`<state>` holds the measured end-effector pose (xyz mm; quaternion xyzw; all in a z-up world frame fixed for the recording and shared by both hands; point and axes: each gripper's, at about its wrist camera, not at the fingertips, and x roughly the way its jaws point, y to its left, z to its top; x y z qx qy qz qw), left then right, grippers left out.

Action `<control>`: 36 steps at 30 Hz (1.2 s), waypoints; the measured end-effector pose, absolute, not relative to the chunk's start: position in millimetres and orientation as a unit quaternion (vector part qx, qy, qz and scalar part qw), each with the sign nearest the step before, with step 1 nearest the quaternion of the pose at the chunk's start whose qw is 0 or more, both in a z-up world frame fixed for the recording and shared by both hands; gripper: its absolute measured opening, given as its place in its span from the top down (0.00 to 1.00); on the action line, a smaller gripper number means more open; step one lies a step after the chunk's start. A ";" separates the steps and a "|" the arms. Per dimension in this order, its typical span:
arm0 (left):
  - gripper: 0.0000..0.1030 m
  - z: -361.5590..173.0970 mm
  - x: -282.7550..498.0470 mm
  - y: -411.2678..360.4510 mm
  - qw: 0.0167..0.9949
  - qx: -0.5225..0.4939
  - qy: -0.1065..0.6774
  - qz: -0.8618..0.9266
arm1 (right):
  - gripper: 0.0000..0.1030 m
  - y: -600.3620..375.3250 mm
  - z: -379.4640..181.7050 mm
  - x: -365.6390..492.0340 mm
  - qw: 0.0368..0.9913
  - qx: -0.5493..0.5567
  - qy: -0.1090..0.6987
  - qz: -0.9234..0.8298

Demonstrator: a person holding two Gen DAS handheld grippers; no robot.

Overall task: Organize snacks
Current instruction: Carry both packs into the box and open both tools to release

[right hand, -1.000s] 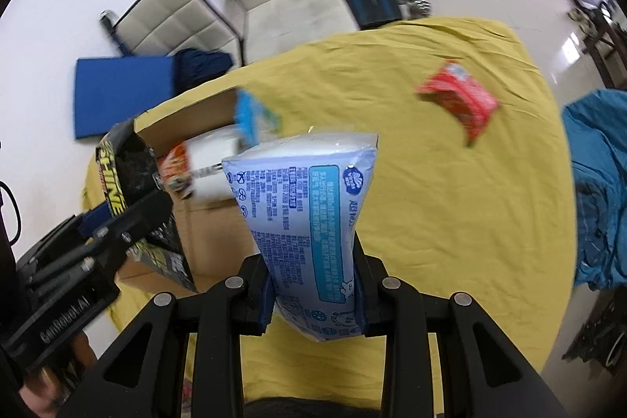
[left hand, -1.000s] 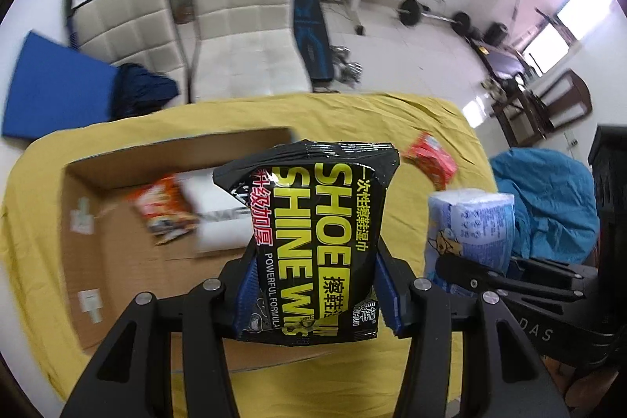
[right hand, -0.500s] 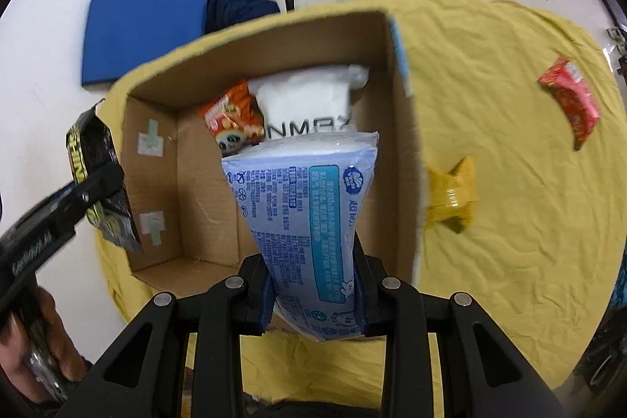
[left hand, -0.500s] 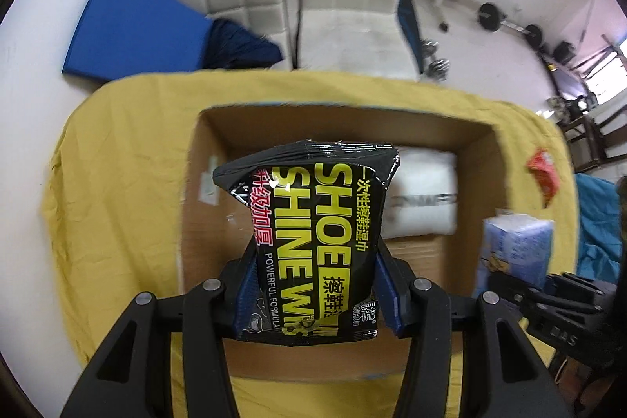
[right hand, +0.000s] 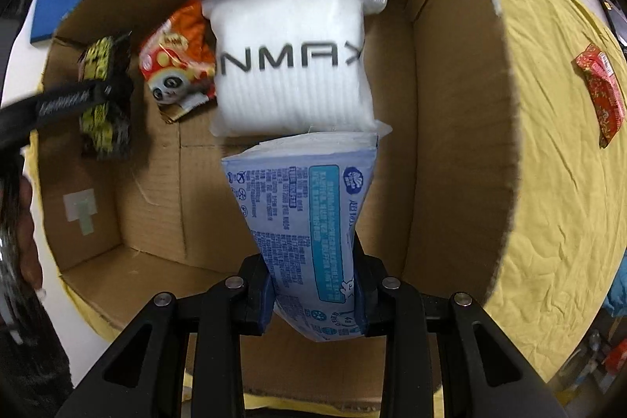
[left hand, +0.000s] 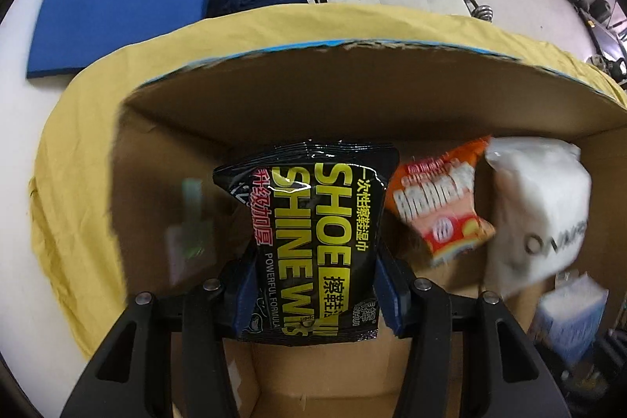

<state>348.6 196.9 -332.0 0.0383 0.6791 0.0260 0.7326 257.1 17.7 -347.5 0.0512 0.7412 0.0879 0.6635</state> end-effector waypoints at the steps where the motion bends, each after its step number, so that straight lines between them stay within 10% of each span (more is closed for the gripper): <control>1: 0.53 -334.5 353.1 194.3 0.732 0.037 0.680 0.024 | 0.68 20.7 -347.4 254.8 0.660 0.050 0.744 0.089; 22: 0.49 -360.1 367.5 217.5 0.699 -0.039 0.714 0.001 | 0.51 16.6 -389.5 264.5 0.639 0.055 0.764 0.074; 31: 0.37 -340.4 363.7 223.8 0.708 -0.044 0.705 -0.001 | 0.42 18.4 -372.0 271.4 0.648 0.053 0.756 0.075; 36: 0.13 -329.8 350.0 224.1 0.709 -0.051 0.703 -0.008 | 0.33 15.7 -354.7 279.8 0.656 0.057 0.749 0.081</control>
